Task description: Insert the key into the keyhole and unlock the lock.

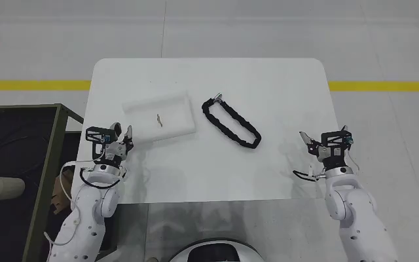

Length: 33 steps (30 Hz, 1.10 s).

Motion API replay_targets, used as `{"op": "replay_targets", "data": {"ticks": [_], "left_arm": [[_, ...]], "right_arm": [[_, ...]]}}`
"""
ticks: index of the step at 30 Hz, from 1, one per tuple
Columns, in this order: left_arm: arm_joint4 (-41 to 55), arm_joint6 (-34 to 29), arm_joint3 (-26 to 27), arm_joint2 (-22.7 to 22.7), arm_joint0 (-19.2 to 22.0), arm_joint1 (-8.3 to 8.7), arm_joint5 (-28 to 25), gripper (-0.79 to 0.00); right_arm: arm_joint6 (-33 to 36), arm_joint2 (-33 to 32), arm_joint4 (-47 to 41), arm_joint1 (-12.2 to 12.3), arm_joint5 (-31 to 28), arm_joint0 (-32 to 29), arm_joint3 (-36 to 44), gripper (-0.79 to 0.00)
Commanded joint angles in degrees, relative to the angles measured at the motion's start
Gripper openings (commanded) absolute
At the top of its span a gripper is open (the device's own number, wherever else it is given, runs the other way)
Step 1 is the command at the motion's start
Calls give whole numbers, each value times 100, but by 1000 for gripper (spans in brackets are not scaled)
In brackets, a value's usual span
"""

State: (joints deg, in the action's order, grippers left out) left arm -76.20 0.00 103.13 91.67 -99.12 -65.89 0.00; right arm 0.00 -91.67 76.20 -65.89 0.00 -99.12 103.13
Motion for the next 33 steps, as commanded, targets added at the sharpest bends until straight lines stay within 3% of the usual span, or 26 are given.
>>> {"op": "replay_targets", "data": {"ticks": [1,5,8,10,13,18,21,23,24,26,33], "left_arm": [[228,-206,41,37,70,-7,-20,0],[1251,-1299,349,290,389,-11,-161,0],[2187,-2847,601,602,941,13,39,0],[3009,-4239,524,787,1480,44,277,0],[4050,-6289,101,931,2524,115,823,0],[4284,-8403,-1321,374,4149,209,1478,0],[4243,-8800,-2290,-204,4816,206,1545,0],[4546,-8800,-2886,-575,5138,183,1568,-62],[4556,-8800,-3103,-755,5286,181,1561,-160],[4446,-8800,-3395,-1068,5519,176,1555,-249],[4288,-8642,-3857,-1757,5938,93,1407,-354]], "right_arm": [[0,0,0,0,0,0,0,0],[0,0,0,0,0,0,0,0],[0,0,0,0,0,0,0,0],[0,0,0,0,0,0,0,0],[0,0,0,0,0,0,0,0],[0,0,0,0,0,0,0,0],[0,0,0,0,0,0,0,0],[0,0,0,0,0,0,0,0],[0,0,0,0,0,0,0,0],[0,0,0,0,0,0,0,0],[0,0,0,0,0,0,0,0]]}}
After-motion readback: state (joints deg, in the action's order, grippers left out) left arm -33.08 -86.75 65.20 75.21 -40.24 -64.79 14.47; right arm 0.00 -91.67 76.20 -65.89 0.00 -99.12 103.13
